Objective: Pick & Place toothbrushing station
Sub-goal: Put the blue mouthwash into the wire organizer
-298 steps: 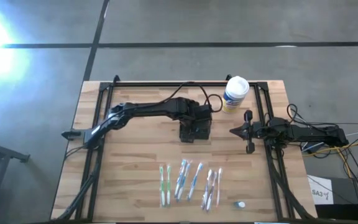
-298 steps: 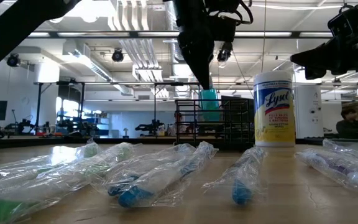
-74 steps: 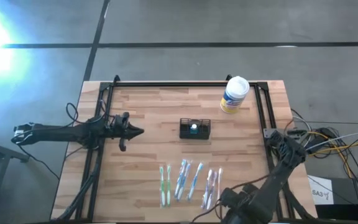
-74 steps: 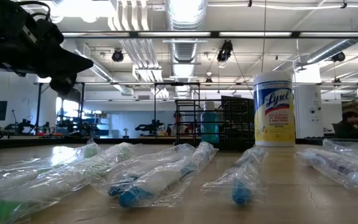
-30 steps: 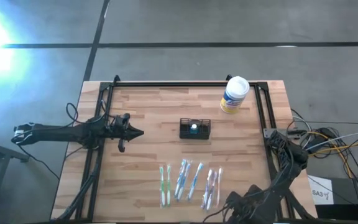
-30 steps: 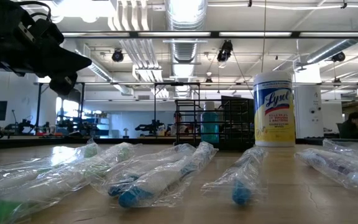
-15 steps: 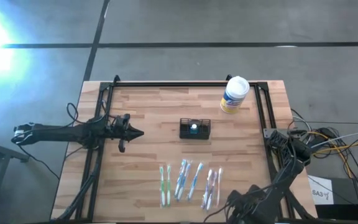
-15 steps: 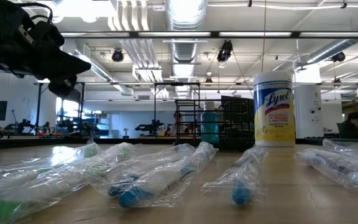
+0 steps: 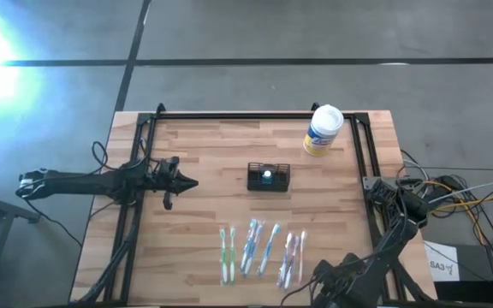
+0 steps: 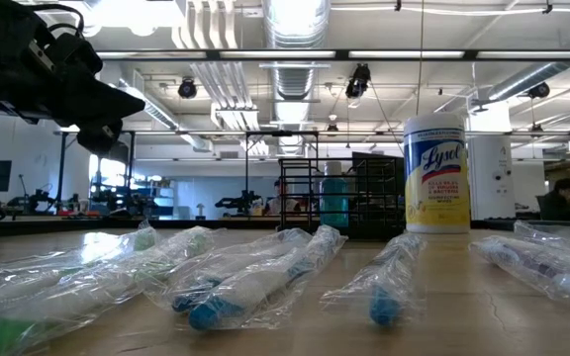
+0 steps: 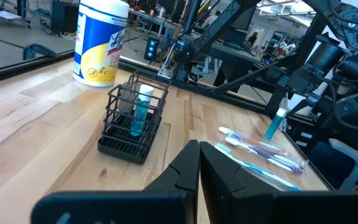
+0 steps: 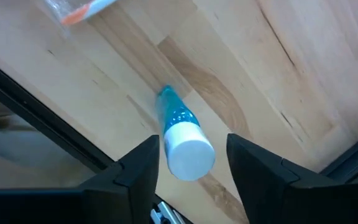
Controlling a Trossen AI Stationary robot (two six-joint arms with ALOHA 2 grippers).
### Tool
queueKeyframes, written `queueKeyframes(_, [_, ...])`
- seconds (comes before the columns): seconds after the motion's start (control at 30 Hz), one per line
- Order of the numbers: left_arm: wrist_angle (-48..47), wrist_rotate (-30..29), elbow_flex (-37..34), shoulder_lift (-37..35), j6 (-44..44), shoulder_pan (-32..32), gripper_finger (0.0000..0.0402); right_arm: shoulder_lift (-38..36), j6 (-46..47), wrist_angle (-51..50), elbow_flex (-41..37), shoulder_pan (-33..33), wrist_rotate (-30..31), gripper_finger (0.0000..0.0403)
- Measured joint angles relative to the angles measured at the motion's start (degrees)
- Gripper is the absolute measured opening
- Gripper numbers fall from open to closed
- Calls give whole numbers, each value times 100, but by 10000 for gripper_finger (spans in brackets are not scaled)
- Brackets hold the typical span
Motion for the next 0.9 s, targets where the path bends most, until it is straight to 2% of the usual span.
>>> queueKeyframes(0.33, [-11,-2,0,0,0,0,13,-56,-140,0,0,-2,1,88])
queueKeyframes(0.6, [-15,-2,0,1,26,0,12,-188,-442,25,6,-29,87,84])
queueKeyframes(0.73, [-15,-4,0,0,35,0,16,-520,-740,107,70,-94,803,85])
queueKeyframes(0.9, [-15,-15,0,0,120,3,16,-1092,-1831,301,76,-263,2054,86])
